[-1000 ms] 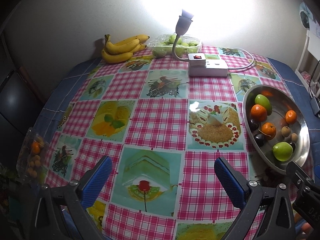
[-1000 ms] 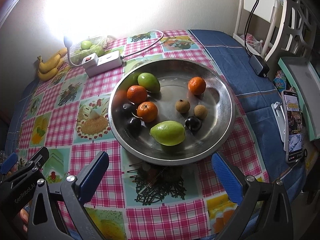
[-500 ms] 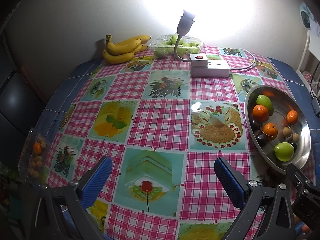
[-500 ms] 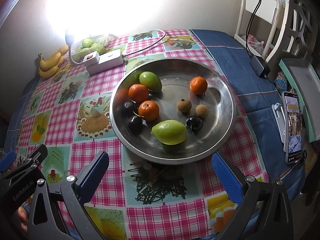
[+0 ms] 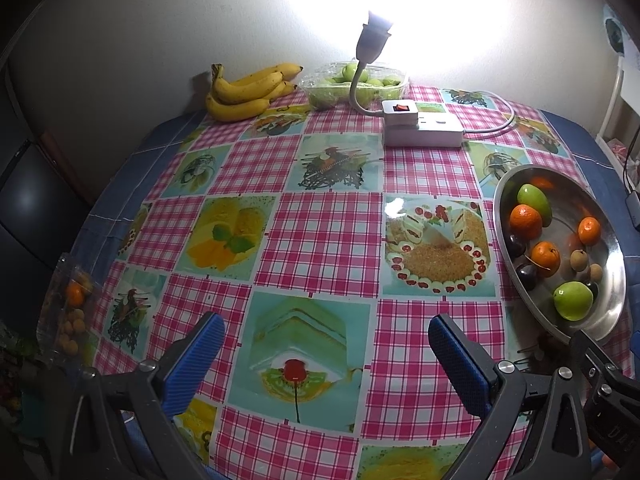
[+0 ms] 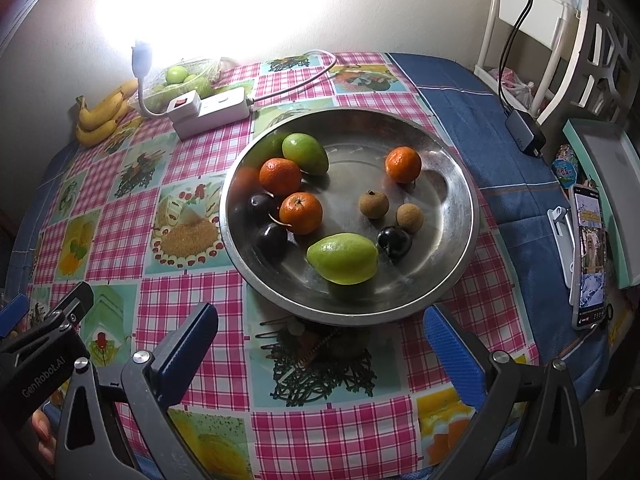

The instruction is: Organize fruits

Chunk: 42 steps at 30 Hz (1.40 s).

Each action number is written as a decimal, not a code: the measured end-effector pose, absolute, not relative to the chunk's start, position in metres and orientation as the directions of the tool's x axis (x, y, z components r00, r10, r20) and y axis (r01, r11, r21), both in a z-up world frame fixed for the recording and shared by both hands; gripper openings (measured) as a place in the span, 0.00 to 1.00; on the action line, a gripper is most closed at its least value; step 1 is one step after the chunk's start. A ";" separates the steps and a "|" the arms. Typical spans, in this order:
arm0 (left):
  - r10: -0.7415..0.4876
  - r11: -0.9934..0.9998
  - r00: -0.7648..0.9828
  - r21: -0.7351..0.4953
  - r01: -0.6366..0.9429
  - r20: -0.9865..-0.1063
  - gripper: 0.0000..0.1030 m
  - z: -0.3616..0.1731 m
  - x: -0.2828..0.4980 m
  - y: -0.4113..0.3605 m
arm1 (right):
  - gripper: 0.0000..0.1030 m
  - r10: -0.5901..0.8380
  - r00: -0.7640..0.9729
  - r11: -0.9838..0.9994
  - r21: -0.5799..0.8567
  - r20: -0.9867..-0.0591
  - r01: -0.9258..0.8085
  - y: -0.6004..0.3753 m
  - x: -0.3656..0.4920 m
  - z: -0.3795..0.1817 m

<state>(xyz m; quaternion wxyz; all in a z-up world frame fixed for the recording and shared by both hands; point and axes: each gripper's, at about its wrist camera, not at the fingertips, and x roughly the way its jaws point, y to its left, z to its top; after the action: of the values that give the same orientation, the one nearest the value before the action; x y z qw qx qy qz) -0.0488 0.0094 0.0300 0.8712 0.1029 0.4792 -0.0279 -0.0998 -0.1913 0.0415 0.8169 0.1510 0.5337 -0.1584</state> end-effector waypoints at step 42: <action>0.052 0.979 0.531 0.147 0.139 -0.846 1.00 0.028 -0.047 0.012 | 0.99 -0.095 0.365 0.899 0.077 -0.926 0.430 -0.192 -0.100 0.038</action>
<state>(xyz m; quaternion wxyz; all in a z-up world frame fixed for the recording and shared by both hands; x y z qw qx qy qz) -0.0468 0.0117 0.0284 0.8694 0.0987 0.4835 -0.0252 -0.0998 -0.1922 0.0383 0.8115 0.1552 0.5396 -0.1618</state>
